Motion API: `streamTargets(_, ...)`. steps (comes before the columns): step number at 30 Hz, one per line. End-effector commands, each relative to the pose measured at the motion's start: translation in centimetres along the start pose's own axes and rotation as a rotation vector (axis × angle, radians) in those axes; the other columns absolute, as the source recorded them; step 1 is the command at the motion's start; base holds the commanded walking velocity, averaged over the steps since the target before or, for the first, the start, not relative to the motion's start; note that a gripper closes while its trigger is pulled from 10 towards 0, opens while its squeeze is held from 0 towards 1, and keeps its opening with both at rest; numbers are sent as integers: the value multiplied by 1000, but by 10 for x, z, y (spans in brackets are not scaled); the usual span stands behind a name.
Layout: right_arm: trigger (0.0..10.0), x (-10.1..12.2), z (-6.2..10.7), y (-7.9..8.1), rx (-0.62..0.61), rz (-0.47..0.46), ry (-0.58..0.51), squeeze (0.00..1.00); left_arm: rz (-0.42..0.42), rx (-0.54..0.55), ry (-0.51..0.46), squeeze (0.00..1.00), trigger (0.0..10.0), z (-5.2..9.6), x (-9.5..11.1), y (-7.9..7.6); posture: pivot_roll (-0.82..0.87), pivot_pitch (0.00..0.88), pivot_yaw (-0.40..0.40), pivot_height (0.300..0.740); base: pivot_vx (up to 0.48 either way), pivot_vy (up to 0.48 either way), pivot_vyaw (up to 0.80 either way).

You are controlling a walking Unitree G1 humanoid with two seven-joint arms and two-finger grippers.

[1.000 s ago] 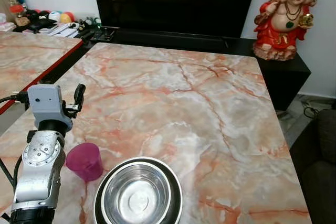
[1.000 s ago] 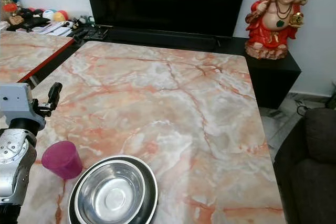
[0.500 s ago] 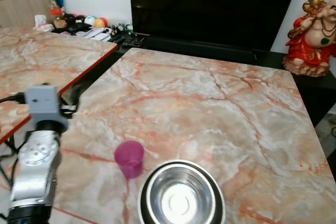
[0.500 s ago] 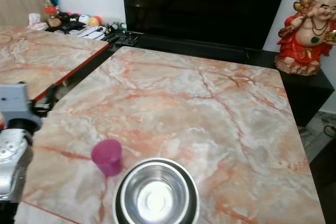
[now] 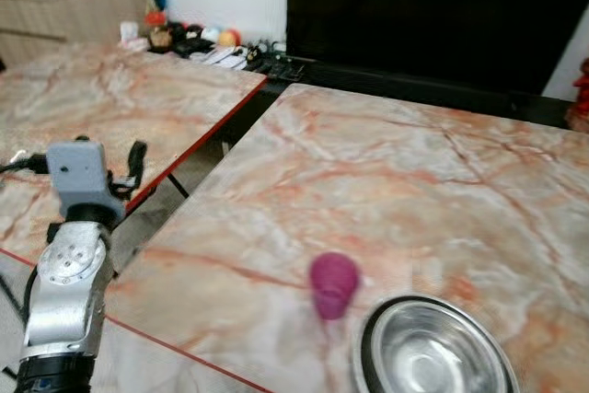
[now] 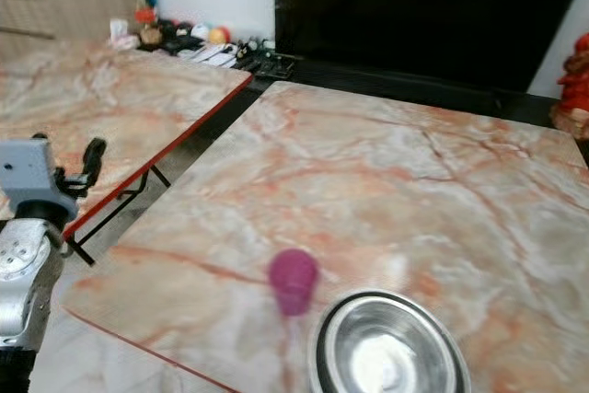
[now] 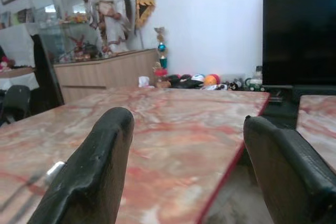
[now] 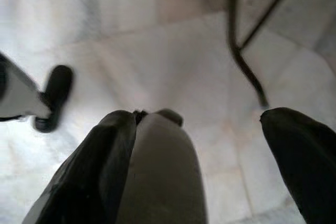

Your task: Setting the table

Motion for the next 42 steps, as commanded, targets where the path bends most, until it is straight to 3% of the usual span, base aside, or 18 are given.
streamTargets(1,10000,-26,5,12,37,-4,83,0,-9,-13,-17,0,10000,-2,4,-6,39,56,6,740,0,480,0)
streamTargets(42,10000,-25,5,15,52,11,75,0,-32,46,-50,0,10000,-3,13,11,54,64,-1,740,0,480,0)
Point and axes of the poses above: a point about 5 cm out from each wrist's last joint towards the gripper, its own z axis pointing back from the gripper into the wrist, its own x axis along the axis of the wrist's last joint, y = z × x, the point moved 5 cm from there along -z, pointing out of the wrist towards the gripper, and after that the axes turned 12 degrees about z, right-handed, at the moved point
